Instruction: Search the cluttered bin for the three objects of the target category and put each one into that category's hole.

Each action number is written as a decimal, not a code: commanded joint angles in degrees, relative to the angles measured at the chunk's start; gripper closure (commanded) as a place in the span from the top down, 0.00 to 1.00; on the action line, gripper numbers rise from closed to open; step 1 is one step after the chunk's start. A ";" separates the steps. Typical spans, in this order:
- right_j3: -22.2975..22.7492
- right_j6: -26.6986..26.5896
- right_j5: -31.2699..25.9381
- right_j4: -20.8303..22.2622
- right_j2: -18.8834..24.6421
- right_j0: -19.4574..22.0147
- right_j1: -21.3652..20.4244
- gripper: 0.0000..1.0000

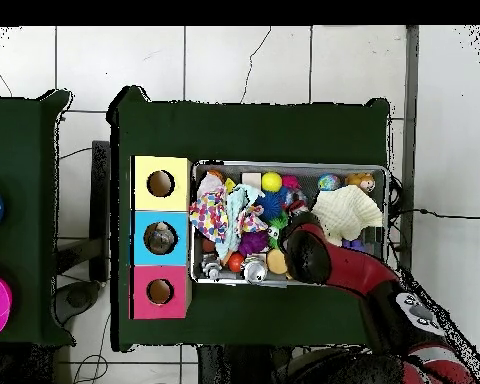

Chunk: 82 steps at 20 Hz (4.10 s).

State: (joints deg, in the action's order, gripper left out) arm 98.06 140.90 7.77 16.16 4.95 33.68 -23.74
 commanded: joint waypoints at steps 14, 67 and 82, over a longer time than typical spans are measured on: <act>0.78 0.25 -9.71 1.05 11.79 2.43 4.15 1.00; -2.70 -7.26 -18.12 4.90 13.47 6.86 -0.54 1.00; -9.74 -20.24 -30.58 18.40 23.52 10.82 2.83 1.00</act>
State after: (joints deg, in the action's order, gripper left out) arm 93.67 140.23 -15.48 29.27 22.06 43.09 -23.09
